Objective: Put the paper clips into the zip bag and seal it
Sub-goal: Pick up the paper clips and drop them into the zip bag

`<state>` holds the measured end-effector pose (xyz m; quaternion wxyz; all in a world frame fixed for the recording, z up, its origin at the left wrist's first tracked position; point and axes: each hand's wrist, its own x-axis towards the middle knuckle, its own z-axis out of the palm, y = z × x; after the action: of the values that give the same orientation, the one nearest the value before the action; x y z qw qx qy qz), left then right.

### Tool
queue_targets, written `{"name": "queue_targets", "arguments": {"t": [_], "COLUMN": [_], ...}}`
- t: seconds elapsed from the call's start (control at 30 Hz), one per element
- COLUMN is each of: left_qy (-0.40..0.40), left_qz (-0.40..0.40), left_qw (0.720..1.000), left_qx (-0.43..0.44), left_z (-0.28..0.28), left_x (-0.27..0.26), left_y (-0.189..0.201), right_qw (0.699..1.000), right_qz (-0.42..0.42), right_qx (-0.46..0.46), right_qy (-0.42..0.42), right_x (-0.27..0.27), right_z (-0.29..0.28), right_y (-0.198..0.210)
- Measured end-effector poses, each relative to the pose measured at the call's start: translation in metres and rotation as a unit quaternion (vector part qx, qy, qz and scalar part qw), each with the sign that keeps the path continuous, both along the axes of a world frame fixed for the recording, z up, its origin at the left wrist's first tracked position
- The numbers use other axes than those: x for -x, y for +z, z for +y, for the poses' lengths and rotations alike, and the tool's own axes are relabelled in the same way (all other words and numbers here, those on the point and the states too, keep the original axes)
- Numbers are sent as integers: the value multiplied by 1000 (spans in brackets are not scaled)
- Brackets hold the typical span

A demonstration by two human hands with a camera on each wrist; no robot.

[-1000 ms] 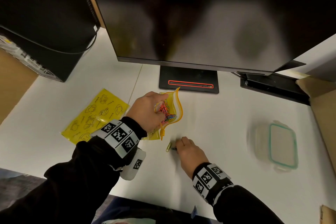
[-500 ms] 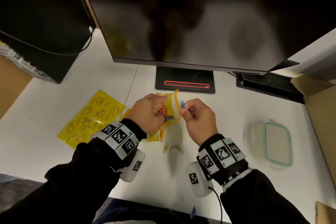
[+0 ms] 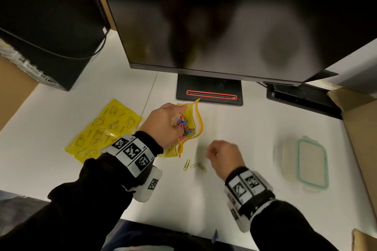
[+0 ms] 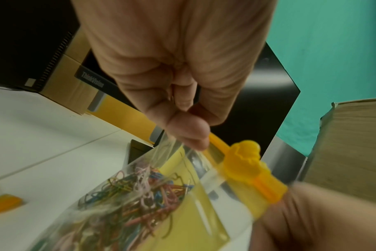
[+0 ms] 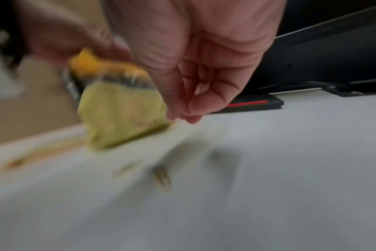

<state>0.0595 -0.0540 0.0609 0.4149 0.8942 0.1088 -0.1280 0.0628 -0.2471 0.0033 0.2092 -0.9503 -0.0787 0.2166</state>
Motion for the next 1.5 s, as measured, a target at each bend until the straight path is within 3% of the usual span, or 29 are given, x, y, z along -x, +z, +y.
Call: {"name": "queue_targets", "arguments": {"t": [0.13, 0.6, 0.73, 1.0, 1.3, 1.5], "left_qy": [-1, -3, -2, 0, -6, -10], "left_qz": [-1, 3, 5, 1, -4, 0], "left_qw": [1000, 1000, 1000, 1000, 1000, 1000], "left_qx": [6, 2, 5, 3, -2, -4], "left_z": [0, -1, -1, -1, -2, -3], "left_x": [0, -1, 0, 0, 1, 1], "left_y": [-1, -3, -3, -4, -3, -2], "right_qw": [989, 976, 976, 996, 987, 983], "right_qz": [56, 79, 54, 27, 66, 41], "right_qx": [95, 167, 154, 82, 142, 146], "right_qy": [98, 116, 142, 24, 46, 99], "right_x": [32, 40, 44, 38, 44, 48], "right_z": [-4, 14, 10, -1, 9, 9], "right_y": [-22, -27, -31, -31, -36, -38]}}
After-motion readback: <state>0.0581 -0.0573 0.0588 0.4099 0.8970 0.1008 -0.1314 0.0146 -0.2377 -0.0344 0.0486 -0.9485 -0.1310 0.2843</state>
